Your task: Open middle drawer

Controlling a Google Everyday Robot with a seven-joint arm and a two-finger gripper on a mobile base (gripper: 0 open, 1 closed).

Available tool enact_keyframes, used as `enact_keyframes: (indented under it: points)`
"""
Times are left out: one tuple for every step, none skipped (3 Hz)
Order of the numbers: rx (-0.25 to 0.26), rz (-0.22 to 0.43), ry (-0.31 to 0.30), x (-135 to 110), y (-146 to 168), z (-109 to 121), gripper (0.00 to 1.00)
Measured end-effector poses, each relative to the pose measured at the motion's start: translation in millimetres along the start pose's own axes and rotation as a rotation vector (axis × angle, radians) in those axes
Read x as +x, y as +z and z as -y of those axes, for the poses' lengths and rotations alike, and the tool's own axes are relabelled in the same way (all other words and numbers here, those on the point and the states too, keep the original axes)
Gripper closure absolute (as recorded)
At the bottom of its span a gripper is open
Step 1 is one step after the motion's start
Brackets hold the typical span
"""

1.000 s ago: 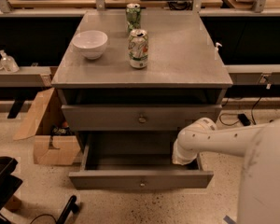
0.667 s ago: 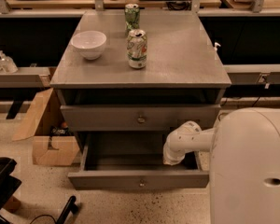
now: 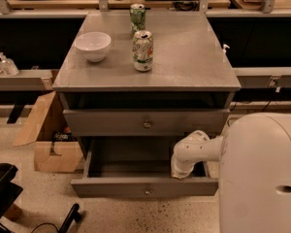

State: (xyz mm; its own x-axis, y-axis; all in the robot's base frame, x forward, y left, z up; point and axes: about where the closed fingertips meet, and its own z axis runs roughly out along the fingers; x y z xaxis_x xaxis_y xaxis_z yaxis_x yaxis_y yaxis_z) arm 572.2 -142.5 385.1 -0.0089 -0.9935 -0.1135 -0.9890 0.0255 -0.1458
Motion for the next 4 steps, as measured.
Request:
enact_keyframes:
  points:
    - [-0.042, -0.016, 0.007, 6, -2, -18, 1.00]
    - [-0.042, -0.016, 0.007, 6, -2, -18, 1.00]
    - [-0.138, -0.047, -0.002, 24, -19, -62, 1.00]
    - [-0.141, -0.048, -0.002, 24, -19, -60, 1.00]
